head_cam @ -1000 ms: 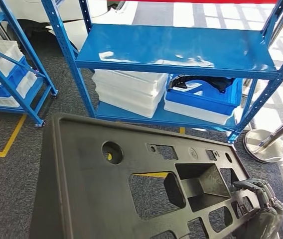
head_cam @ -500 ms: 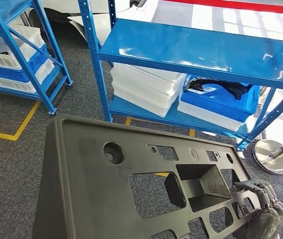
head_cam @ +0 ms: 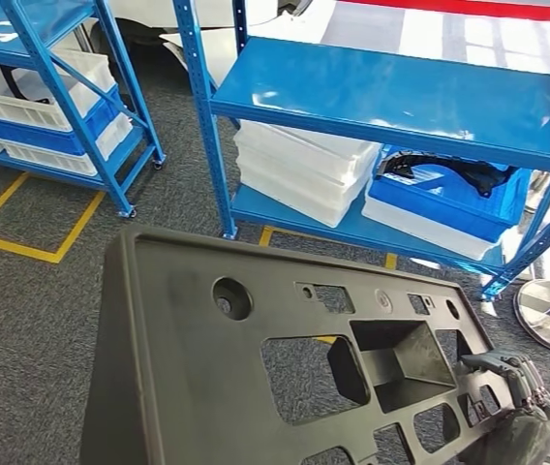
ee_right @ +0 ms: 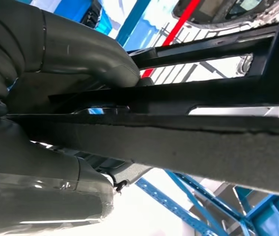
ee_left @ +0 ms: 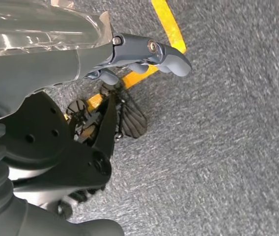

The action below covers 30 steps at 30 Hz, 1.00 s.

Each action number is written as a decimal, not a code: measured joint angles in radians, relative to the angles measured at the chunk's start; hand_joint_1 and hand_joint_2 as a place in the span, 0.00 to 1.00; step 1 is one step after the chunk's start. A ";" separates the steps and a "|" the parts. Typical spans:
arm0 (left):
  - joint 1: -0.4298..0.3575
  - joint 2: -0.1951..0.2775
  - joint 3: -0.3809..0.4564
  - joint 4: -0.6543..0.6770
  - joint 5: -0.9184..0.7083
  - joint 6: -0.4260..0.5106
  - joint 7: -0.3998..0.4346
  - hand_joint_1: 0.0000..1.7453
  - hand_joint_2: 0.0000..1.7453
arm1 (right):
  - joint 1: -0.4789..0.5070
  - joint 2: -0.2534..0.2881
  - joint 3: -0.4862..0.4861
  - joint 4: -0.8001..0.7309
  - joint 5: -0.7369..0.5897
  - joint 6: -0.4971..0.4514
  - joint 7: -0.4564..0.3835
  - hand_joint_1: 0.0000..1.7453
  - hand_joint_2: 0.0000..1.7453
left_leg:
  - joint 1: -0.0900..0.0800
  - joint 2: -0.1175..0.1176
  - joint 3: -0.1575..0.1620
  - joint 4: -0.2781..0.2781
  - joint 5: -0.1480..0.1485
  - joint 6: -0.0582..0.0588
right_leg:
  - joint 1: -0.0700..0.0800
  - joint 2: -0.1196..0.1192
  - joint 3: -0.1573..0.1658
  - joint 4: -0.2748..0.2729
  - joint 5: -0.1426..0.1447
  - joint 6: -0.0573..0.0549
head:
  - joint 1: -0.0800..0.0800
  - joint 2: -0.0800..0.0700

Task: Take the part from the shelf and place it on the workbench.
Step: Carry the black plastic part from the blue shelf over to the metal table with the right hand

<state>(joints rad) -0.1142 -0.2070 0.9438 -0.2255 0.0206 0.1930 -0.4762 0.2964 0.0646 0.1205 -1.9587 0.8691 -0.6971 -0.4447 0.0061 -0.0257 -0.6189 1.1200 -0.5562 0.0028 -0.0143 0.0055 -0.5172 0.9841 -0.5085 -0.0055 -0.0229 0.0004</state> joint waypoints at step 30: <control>-0.001 -0.002 0.000 0.000 0.000 0.001 0.006 0.00 1.00 | 0.010 0.002 -0.013 -0.005 -0.006 0.000 -0.003 1.00 1.00 | -0.002 -0.013 0.013 -0.035 0.024 0.004 | -0.002 0.014 -0.003 0.000 0.000 0.002 | -0.003 0.000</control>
<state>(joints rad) -0.1147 -0.2087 0.9438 -0.2255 0.0206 0.1938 -0.4702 0.3067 0.0666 0.1080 -1.9641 0.8631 -0.6973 -0.4480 0.0038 -0.0391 -0.6056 1.0845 -0.5319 0.0067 -0.0160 0.0197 -0.5197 0.9842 -0.5087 -0.0032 -0.0258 0.0004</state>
